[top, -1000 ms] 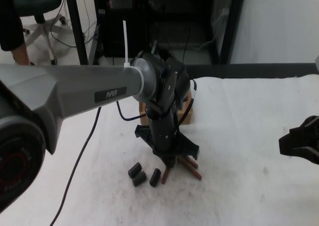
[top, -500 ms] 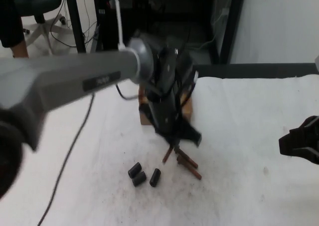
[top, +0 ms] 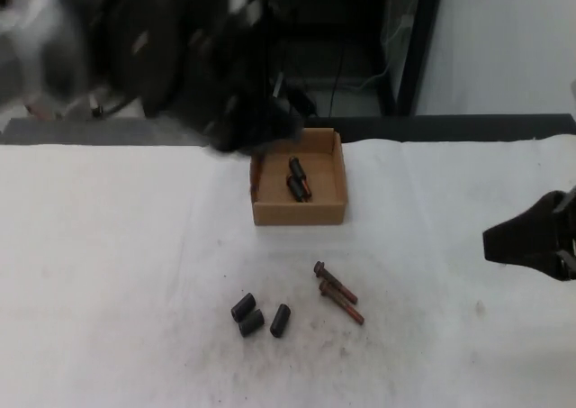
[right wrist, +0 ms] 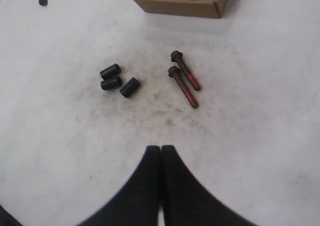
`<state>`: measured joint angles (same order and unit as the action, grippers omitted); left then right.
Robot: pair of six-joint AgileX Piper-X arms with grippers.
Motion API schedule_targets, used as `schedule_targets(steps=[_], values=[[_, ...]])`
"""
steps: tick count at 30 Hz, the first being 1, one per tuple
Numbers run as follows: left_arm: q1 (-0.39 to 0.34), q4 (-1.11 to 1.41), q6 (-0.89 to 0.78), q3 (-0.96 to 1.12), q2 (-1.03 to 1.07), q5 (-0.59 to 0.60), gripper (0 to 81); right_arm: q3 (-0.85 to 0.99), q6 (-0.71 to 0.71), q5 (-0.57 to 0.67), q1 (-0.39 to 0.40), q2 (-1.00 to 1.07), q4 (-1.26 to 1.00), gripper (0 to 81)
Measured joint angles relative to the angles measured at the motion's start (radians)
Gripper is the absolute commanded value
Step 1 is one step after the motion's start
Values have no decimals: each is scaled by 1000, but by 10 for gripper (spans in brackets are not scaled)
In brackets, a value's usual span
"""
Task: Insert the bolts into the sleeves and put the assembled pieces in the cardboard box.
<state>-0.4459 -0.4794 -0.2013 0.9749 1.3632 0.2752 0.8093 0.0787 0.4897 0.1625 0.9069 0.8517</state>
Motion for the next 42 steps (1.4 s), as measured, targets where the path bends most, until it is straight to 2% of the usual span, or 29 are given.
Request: schedule_targets(steps=[3,7,15,17,20,23,27,31,42], values=[[33,89,-13,-172,-146,102,2,0,-3,11,11,36,-25,3],[41,115,-13,-257,-237,124,2,0,-3,11,48,93,-78,3],[44,114,-13,-385,-386,124,2,38,-3,11,250,331,-307,15],[44,114,-13,-393,-390,124,2,86,-3,11,290,411,-314,95],[44,114,-7,-398,-392,124,2,180,-13,6,339,541,-300,274],[44,107,29,-398,-392,117,2,299,-33,-12,367,650,-252,379],[50,45,81,-398,-394,27,2,421,-79,-57,383,787,-146,382],[88,-55,141,-398,-394,-18,2,566,-213,-154,396,909,6,382],[114,-81,156,-400,-394,-19,2,574,-231,-183,483,1001,21,393]])
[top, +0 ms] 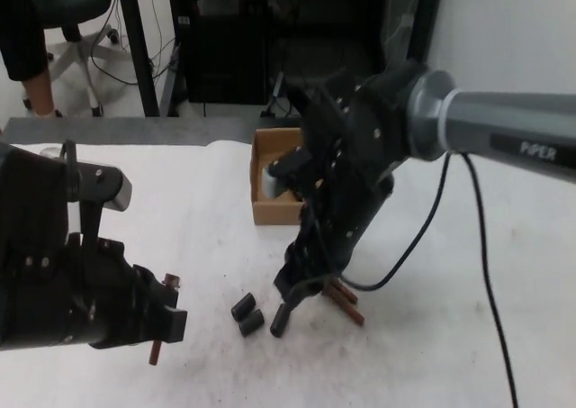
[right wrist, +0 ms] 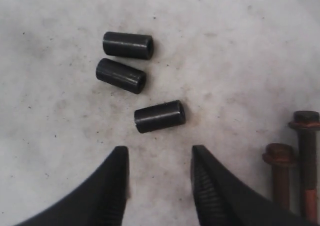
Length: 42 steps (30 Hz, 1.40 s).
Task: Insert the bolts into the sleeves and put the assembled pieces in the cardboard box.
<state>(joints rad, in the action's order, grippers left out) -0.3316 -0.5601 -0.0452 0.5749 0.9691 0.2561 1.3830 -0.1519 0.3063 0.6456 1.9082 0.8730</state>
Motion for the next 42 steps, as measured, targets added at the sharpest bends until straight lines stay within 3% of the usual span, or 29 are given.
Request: schedule_targets(steps=[6,28,35,42], values=[[0,0,0,0,0,0,2,0,-2,-35,44,39,-28,393],[0,0,0,0,0,0,2,0,-10,-101,42,72,-108,393],[0,0,0,0,0,0,2,0,-73,-165,42,77,-123,496],[0,0,0,0,0,0,2,0,-80,-195,42,77,-122,501]])
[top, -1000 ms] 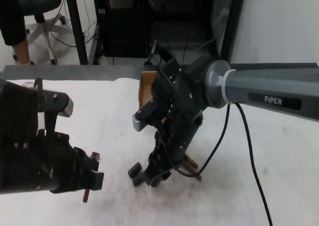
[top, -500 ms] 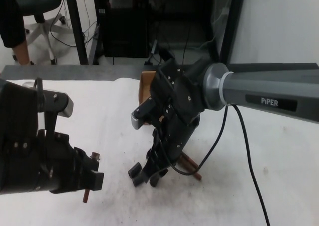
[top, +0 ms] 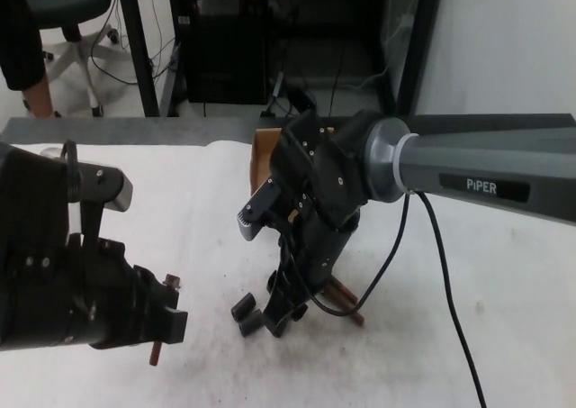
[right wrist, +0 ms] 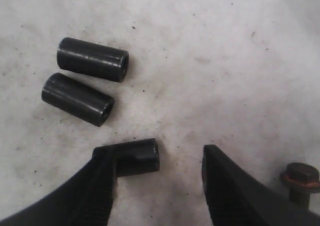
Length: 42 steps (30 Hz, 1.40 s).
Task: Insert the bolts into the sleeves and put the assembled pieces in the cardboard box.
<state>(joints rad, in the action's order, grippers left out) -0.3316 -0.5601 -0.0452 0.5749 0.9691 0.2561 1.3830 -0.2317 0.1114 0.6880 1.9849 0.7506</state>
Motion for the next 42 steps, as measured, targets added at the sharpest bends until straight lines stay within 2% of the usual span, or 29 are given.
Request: schedule_targets(steps=[14,16,19,23,31,32,36,39,42], values=[[0,0,0,0,0,0,2,2,56,78,0,26,28,501],[0,0,0,0,0,0,2,5,56,83,2,37,42,474],[0,0,0,0,0,0,2,9,56,78,2,43,45,326],[0,0,0,0,0,0,2,9,56,49,0,46,38,7],[0,13,23,0,0,-5,2,12,26,41,0,46,59,6],[0,15,23,0,0,-5,2,15,-35,29,0,46,82,6],[0,14,23,0,0,-5,2,17,-135,0,4,46,119,6],[0,14,23,0,0,-6,2,18,-342,-71,16,34,226,6],[0,14,23,0,0,-6,2,15,-413,-100,17,26,286,0]])
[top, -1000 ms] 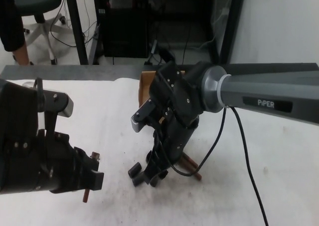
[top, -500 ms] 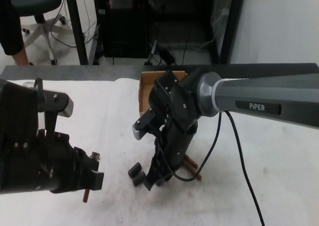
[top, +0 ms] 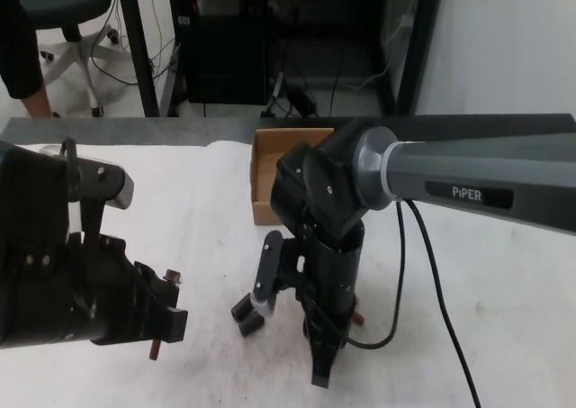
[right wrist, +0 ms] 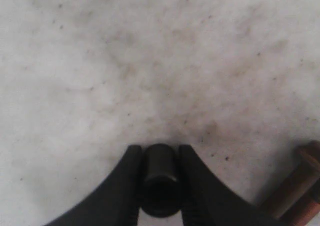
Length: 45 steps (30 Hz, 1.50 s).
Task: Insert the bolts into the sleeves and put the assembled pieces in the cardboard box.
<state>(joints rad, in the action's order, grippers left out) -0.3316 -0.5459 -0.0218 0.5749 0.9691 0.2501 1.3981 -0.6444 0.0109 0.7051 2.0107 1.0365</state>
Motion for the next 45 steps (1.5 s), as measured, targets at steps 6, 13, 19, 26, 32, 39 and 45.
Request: schedule_targets(steps=[6,13,19,26,32,39,45], values=[[0,2,0,0,0,0,2,-4,40,-11,0,-6,15,194],[0,2,0,0,0,0,2,-7,126,21,0,-6,-10,498],[0,4,0,0,0,0,2,-6,191,33,0,-9,-69,498],[0,4,0,0,0,0,2,4,219,38,0,-74,-152,498],[0,4,0,0,0,0,2,52,334,79,-23,-174,-49,498],[0,6,0,0,0,0,2,-5,384,215,-49,-196,62,498],[0,6,0,0,0,0,2,-118,398,259,-49,-196,24,486]])
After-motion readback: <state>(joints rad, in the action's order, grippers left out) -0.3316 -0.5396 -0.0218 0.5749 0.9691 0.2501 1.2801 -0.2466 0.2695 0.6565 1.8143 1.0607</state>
